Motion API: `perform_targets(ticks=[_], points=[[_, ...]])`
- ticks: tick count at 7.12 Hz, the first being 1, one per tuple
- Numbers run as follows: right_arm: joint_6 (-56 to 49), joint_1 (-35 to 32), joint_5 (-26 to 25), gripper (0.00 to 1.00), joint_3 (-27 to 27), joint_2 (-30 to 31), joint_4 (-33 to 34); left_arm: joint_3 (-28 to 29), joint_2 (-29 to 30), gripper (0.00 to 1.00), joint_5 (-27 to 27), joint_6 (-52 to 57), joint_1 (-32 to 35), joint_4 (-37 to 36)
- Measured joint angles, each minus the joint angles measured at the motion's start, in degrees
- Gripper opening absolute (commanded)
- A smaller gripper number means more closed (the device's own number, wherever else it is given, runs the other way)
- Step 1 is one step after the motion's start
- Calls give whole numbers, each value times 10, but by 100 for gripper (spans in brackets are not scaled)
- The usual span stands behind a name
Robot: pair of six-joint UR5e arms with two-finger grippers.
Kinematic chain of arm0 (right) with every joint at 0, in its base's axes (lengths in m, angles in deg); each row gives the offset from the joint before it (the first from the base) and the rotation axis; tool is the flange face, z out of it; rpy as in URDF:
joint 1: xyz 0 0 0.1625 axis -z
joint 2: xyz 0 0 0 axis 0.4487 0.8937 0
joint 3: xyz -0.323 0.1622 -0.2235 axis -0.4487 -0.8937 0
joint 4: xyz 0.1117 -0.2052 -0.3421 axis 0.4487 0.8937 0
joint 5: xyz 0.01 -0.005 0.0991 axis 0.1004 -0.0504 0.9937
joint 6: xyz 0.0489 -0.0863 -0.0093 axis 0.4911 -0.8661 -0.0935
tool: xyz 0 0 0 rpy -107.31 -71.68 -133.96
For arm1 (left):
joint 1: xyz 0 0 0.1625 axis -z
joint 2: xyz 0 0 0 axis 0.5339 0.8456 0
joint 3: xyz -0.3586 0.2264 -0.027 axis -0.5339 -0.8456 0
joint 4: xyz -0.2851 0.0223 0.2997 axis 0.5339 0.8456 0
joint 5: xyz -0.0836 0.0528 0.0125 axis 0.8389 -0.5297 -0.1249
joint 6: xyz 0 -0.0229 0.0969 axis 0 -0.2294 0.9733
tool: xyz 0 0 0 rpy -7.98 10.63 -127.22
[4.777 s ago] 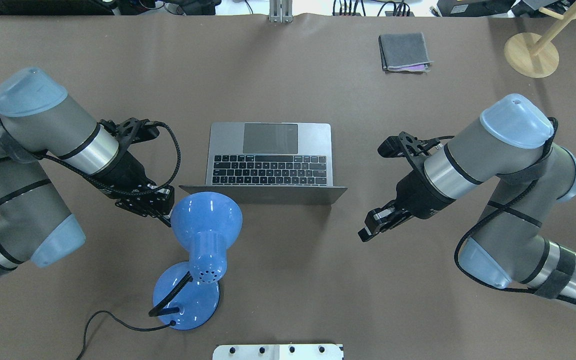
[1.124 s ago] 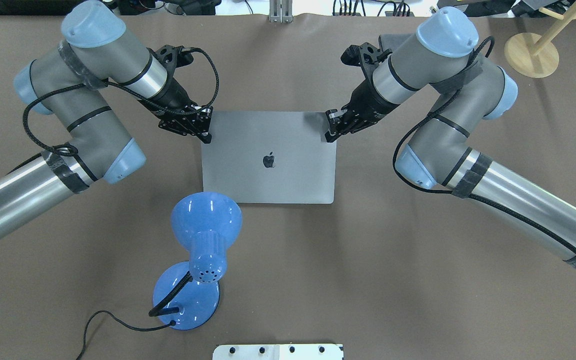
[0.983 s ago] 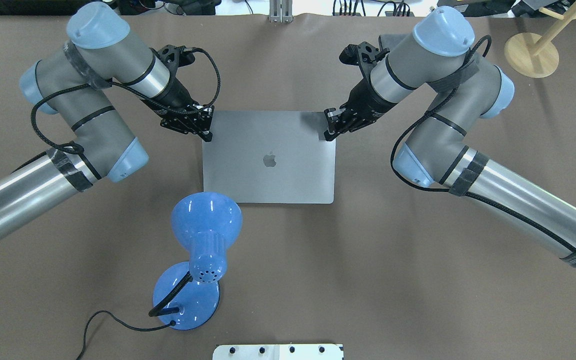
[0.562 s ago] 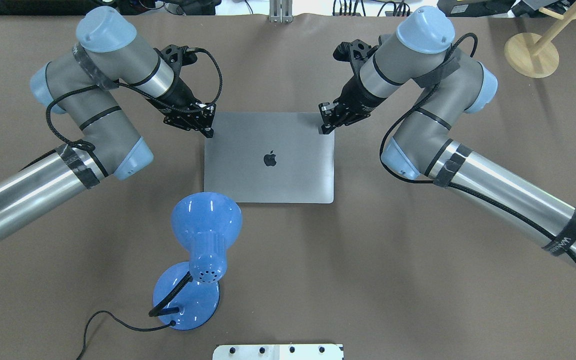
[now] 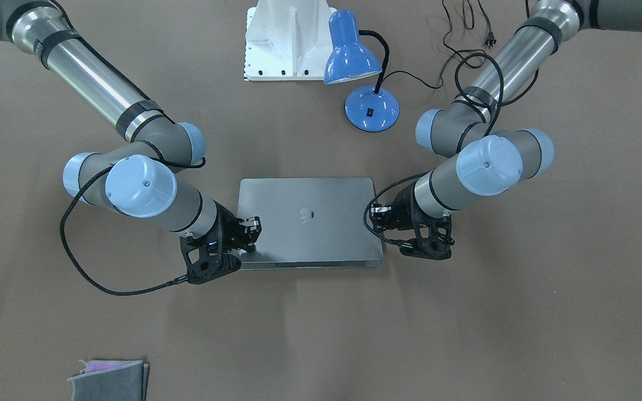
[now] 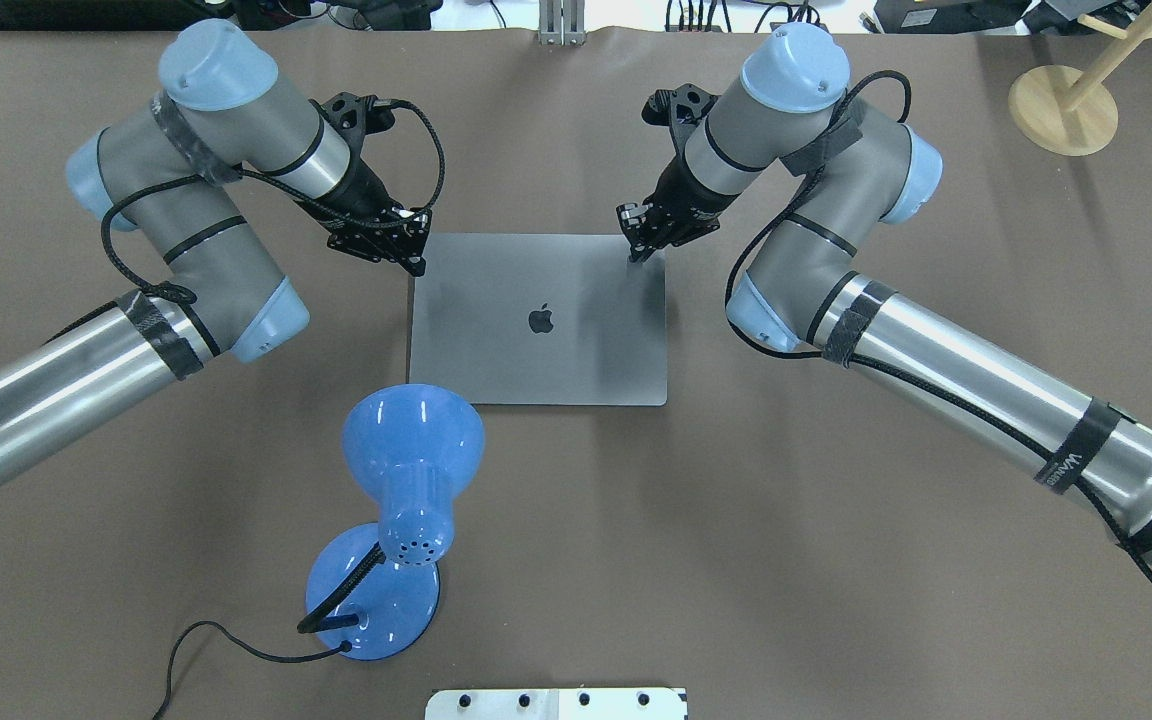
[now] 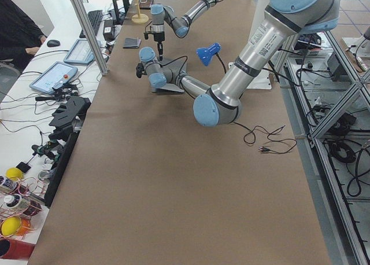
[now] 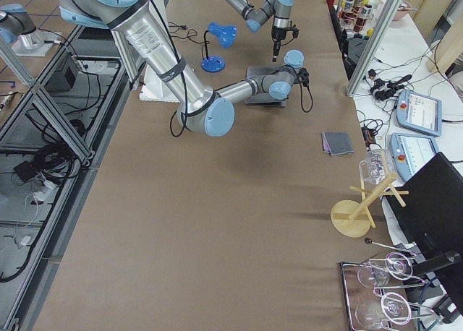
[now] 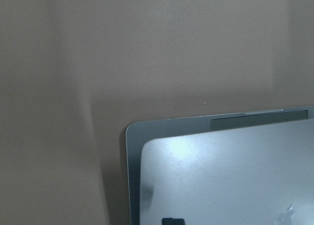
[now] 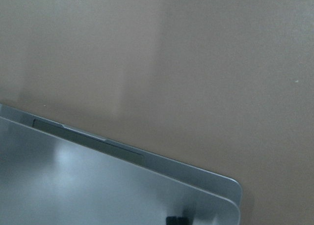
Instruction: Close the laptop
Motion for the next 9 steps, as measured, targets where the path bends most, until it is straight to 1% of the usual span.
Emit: perform_targets(ticks=[4,6,7,8,9], points=[[-12,0,-9,0,-15,-4,0,23,11,0,-79,3,-25,2],[-12,-4,-5,0,-12,-6,0,20,12,0,-88,3,-28,2],[-11,-14,4,0,-11,-8,0,17,12,11,-87,2,-26,2],[-9,-30,22,54,-7,-9,1,5,9,82,-85,1,-18,-1],[-1,-53,49,99,2,-7,4,-16,1,98,-80,0,-3,-5]])
